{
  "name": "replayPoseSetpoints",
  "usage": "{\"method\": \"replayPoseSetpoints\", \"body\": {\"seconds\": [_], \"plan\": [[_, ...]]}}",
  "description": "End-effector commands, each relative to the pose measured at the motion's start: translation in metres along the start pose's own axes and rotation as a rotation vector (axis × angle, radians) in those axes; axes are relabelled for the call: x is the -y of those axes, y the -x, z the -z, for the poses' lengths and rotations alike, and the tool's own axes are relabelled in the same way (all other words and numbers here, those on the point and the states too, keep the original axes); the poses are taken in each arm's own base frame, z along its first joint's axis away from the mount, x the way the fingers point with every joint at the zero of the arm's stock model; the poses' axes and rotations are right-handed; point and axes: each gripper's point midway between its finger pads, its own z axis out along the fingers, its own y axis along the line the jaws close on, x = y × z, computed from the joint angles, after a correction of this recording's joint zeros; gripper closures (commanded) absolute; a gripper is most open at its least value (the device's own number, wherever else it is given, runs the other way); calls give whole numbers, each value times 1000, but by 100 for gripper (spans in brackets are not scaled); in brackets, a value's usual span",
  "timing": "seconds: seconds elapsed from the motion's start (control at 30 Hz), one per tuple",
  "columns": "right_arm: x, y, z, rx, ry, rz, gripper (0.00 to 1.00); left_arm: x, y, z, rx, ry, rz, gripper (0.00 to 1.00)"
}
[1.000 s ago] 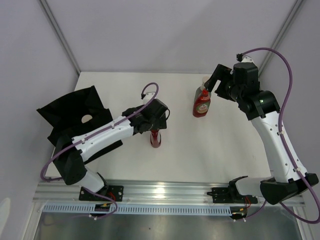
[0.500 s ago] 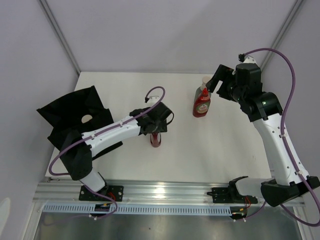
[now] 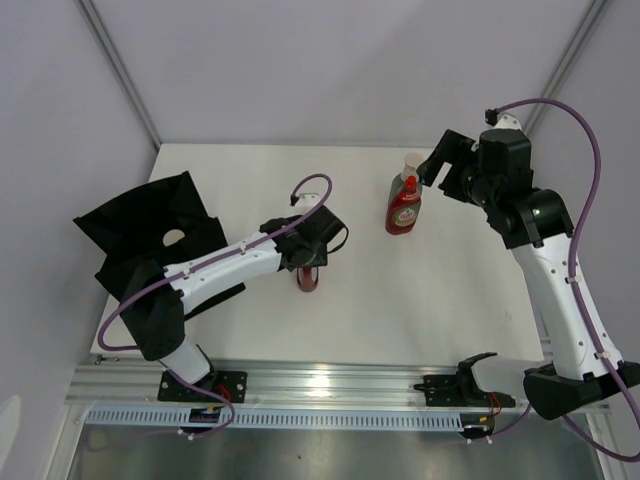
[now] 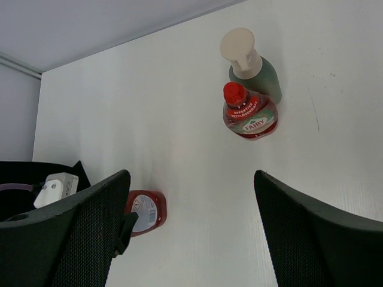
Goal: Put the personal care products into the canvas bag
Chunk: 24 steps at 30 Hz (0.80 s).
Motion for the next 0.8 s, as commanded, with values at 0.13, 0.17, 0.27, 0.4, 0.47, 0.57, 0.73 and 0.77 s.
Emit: {"method": "replayPoseSetpoints", "body": {"seconds": [0.13, 0.17, 0.27, 0.4, 0.47, 0.57, 0.73, 0.77], "plan": [[3, 4, 11, 22, 8, 19, 12, -3, 34, 23, 118, 6, 17, 100], [3, 3, 10, 19, 8, 19, 12, -3, 36, 26, 127, 4, 18, 100], [3, 0, 8, 11, 9, 15, 12, -6, 46, 41, 164, -20, 8, 100], [-1, 0, 6, 8, 23, 7, 12, -10, 65, 69, 222, -75, 22, 100], [-2, 0, 4, 6, 29, 1, 12, -12, 79, 88, 261, -102, 35, 100], [-6, 1, 2, 6, 41, -9, 12, -16, 95, 110, 305, -135, 43, 100], [-11, 2, 1, 4, 60, -27, 12, -31, 128, 161, 421, -187, 84, 100], [-11, 2, 0, 2, 63, -32, 12, -34, 138, 176, 453, -202, 102, 100]]}}
